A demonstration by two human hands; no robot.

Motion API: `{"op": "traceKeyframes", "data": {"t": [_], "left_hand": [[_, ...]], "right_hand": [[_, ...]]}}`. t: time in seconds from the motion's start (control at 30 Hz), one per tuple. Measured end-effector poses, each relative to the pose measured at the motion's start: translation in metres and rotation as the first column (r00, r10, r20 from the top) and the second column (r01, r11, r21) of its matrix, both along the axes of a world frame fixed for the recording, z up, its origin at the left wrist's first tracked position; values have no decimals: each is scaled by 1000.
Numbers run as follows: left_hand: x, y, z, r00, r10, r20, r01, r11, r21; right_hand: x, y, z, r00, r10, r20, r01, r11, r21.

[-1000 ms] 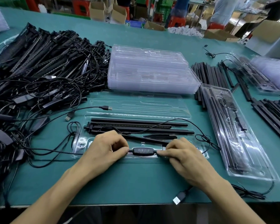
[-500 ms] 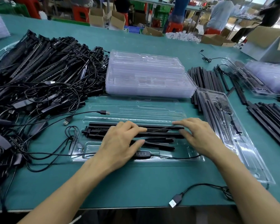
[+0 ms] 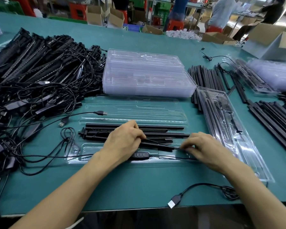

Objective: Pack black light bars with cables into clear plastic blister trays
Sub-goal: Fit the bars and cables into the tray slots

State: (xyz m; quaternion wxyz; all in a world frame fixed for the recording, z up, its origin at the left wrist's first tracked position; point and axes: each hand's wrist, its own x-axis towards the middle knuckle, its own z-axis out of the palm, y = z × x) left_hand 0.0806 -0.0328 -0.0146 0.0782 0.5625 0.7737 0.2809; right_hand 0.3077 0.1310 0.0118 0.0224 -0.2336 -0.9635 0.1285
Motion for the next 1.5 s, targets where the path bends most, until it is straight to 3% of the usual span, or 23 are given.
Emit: {"op": "traceKeyframes", "data": {"t": [0.2, 0.3, 0.5, 0.67, 0.77, 0.93, 1.17, 1.27, 1.5], "left_hand": [[0, -2, 0, 996, -92, 20, 92, 996, 15], [5, 2, 0, 994, -97, -49, 95, 994, -56], [6, 7, -5, 998, -23, 52, 25, 999, -35], [10, 8, -8, 996, 32, 79, -31, 999, -14], [10, 7, -7, 997, 21, 79, -19, 1000, -22], [9, 8, -8, 997, 14, 74, -12, 999, -30], [8, 8, -9, 997, 18, 70, -16, 999, -28], [8, 8, -10, 998, 14, 62, -13, 1000, -26], [9, 7, -9, 999, 4, 42, -4, 1000, -10]], "right_hand": [[-3, -6, -6, 999, -46, -16, 47, 998, 35], [0, -10, -3, 998, -60, 9, 59, 997, 45], [41, -9, 9, 967, -254, 12, 254, 967, -12], [55, -12, 21, 953, -221, 208, 234, 972, -40], [59, -13, 19, 953, -201, 229, 200, 979, 25], [59, -12, 17, 970, -226, 84, 227, 974, -3], [39, -19, 28, 903, -283, -323, 272, 959, -80], [24, -27, 17, 919, -239, -313, 196, 967, -165], [12, -33, -7, 942, -187, -278, 160, 980, -115]]}}
